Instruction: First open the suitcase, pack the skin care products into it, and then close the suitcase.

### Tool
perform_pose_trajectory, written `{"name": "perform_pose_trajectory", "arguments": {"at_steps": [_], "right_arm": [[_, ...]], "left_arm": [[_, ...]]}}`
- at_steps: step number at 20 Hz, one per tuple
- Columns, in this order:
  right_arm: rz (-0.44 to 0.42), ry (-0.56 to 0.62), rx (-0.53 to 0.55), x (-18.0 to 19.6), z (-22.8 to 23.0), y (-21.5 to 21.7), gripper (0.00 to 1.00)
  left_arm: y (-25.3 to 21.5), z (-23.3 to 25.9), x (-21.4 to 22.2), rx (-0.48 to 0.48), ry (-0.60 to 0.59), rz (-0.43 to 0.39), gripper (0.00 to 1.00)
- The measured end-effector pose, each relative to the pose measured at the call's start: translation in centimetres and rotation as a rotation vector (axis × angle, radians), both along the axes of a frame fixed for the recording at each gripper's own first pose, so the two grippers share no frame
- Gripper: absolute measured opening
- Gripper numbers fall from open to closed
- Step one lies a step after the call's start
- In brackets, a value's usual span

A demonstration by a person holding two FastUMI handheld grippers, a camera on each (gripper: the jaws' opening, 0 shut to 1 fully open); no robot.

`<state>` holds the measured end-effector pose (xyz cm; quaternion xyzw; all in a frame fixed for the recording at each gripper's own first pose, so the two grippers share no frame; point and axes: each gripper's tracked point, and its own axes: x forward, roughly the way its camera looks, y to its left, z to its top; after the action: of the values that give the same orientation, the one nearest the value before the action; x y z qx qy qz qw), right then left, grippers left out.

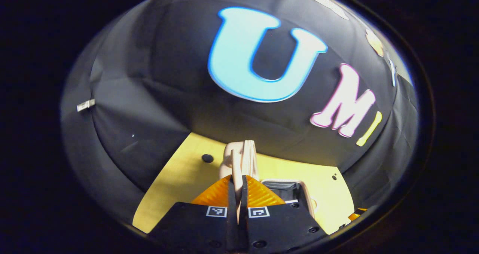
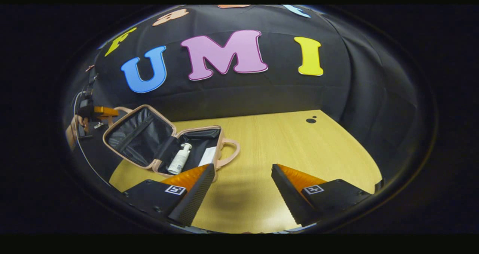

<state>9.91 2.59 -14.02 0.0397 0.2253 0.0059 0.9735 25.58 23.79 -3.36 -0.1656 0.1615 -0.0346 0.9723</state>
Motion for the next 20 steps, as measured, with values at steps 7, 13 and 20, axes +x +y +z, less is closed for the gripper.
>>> {"name": "perform_pose_trajectory", "arguments": {"at_steps": [7,13,20], "right_arm": [[-0.005,-0.06,0.011,2.5,2.2,-6.0,0.97],[-0.071,-0.057,0.045,1.8,0.9,-10.7,0.97],[-0.11,0.0,0.094,0.6,-1.7,-13.9,0.97]], "left_arm": [[-16.9,3.0,-3.0,-0.037,-0.062,-0.097,0.06],[-30.2,-3.2,-0.7,-0.037,0.004,-0.222,0.06],[-39.1,-15.3,3.2,0.067,0.201,-0.281,0.06]]}}
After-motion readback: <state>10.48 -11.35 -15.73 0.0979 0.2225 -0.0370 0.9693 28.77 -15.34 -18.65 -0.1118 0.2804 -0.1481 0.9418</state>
